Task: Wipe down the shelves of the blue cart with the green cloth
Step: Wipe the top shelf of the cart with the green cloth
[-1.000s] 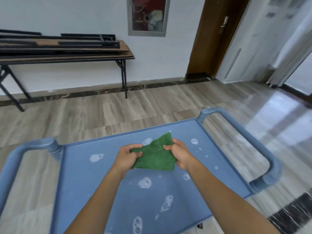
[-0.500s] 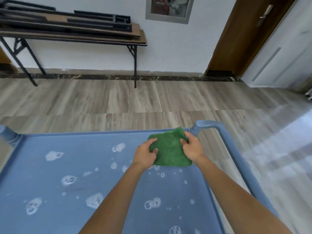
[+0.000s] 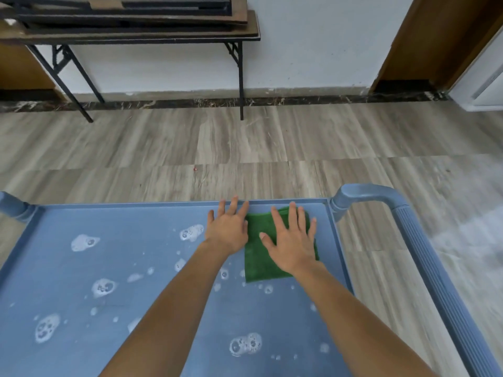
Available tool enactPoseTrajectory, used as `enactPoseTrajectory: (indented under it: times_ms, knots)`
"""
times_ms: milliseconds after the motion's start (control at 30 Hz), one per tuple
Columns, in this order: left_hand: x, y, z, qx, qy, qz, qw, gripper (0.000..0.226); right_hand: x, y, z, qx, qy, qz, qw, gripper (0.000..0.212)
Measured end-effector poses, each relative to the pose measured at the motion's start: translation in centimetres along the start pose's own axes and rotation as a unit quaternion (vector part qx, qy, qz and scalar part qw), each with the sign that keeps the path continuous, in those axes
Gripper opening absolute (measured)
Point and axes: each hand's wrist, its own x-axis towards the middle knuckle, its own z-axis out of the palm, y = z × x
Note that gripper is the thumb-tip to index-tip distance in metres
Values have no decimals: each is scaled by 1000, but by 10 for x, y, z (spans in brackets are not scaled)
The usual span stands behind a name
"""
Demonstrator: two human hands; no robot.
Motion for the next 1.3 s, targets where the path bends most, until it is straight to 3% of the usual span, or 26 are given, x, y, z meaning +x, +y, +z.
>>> enactPoseTrajectory:
  times_ms: [200, 400, 667, 967, 1300]
  knots:
    - [27, 7, 8, 21, -66, 20, 997, 72, 19, -3, 34, 1, -23, 16, 1000, 77]
    - [36, 4, 13, 49, -37, 29, 998, 60, 28, 5, 44, 6, 32, 42, 999, 72]
    - [38, 6, 14, 87, -59, 24, 994, 62, 5, 11, 52, 6, 58, 63, 996, 72]
    - [37, 5, 7, 90, -78, 33, 992, 63, -103, 23, 76, -2, 94, 24, 995, 76]
    - [34, -3, 12, 56, -69, 45, 995, 65, -247, 32, 95, -8, 64, 32, 997, 78]
